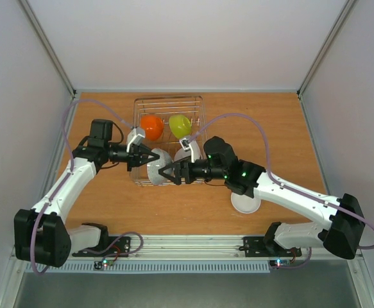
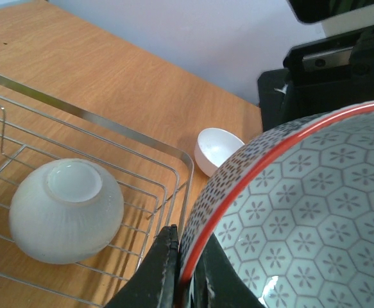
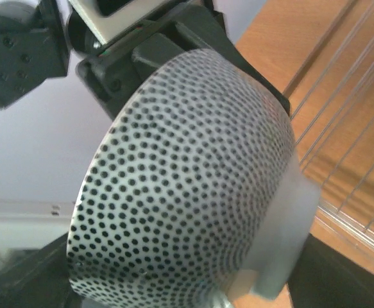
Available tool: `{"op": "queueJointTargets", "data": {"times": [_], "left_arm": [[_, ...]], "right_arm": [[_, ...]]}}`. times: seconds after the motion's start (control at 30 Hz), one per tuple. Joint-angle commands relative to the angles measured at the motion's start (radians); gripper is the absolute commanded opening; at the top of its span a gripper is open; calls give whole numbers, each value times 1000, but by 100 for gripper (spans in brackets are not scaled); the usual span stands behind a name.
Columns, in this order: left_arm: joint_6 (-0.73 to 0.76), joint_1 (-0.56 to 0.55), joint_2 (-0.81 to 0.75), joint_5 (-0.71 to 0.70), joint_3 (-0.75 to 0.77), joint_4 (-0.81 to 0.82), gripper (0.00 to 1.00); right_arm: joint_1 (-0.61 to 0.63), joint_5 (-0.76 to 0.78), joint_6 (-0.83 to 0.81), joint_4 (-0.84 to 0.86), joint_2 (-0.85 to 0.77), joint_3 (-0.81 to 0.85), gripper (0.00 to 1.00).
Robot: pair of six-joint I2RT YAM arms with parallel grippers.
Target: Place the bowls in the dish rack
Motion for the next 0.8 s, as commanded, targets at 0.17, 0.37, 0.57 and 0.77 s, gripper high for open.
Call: {"op": "queueJointTargets", "data": {"times": [0.17, 0.37, 0.57, 0.77], "left_arm": [[14, 1, -9, 58, 37, 5, 0], [-43, 0, -31, 2, 9, 86, 2], [-212, 0, -64, -224, -49, 275, 64], [-332, 1, -93, -791, -81, 404, 66]], "right_arm": [[-8, -80, 1, 48, 15, 29, 35], [-8, -9, -35, -36, 6, 57, 1], [-6, 194, -142, -332, 94, 218, 1], [43, 479, -273, -557, 288, 449, 1]]}}
